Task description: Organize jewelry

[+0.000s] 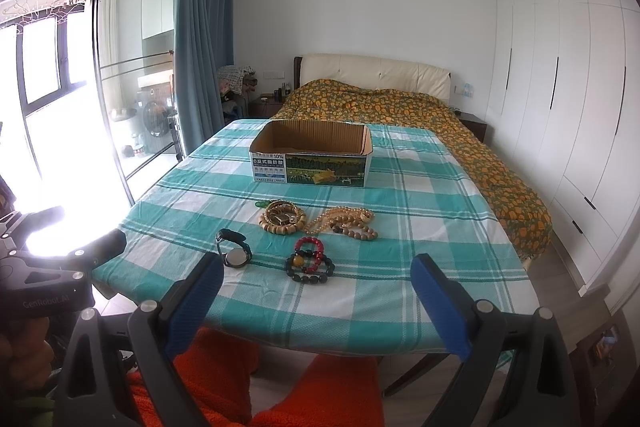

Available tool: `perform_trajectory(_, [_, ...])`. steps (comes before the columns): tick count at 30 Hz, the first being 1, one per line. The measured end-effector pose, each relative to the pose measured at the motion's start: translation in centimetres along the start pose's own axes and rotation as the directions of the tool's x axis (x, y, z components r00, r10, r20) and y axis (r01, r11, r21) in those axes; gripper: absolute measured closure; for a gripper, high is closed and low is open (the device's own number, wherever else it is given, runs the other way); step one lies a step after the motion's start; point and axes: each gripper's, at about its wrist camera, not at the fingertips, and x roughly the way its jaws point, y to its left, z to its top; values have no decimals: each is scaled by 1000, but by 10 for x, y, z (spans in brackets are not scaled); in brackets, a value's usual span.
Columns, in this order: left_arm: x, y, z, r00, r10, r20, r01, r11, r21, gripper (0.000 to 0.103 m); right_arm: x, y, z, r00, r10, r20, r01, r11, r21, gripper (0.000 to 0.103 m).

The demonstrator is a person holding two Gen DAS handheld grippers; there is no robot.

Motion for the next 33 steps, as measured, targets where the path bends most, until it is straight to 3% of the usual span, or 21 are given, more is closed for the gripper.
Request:
perform_trajectory(12, [7,-2,-6,1000,-9,3,9,1000,1,0,-6,2,-4,1000,-1,-5,1,1000,4,6])
perform_trajectory(33, [30,0,9,1000,-10,-24,11,1000,17,0,21,-12,9,999,-13,-38,15,999,32,6])
